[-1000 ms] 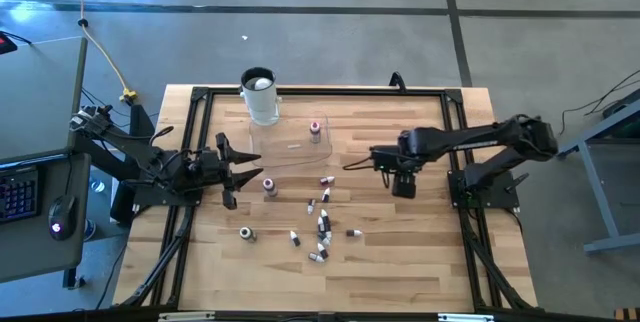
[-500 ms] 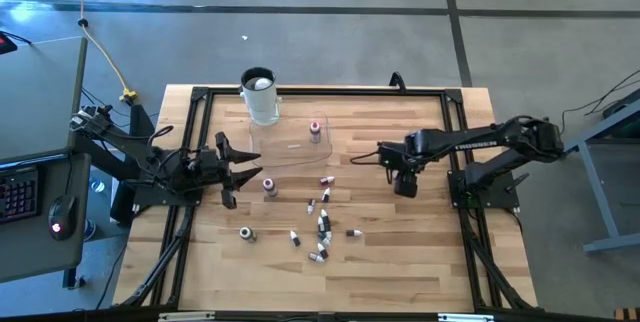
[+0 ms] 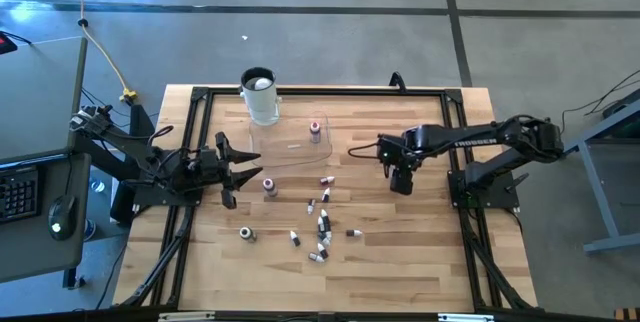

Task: Pick & Place food coloring
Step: Put the big blue food coloring bottle into the transparent bin

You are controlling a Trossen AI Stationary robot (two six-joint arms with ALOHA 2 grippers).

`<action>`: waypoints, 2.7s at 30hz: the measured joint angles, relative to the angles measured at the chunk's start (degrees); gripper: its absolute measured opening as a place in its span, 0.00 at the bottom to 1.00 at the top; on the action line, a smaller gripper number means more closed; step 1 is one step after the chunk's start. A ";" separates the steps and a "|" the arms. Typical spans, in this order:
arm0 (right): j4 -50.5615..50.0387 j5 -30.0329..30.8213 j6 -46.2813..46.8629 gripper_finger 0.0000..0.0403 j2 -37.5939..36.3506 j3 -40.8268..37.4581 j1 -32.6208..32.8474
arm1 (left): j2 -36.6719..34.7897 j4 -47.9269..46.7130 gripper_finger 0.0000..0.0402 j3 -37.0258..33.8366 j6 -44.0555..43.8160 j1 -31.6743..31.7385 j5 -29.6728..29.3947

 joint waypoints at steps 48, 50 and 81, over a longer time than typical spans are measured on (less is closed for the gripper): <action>-4.14 4.28 -27.44 0.36 41.96 61.88 -3.39 | 0.00 3.17 0.38 0.00 -0.14 0.01 2.15; -4.22 3.37 -27.58 0.38 43.79 61.95 -4.12 | 0.00 2.89 0.38 0.00 -0.16 0.00 2.16; -5.04 13.30 -31.65 0.51 46.84 61.81 -3.62 | 0.02 2.82 0.38 0.00 -0.16 0.02 2.19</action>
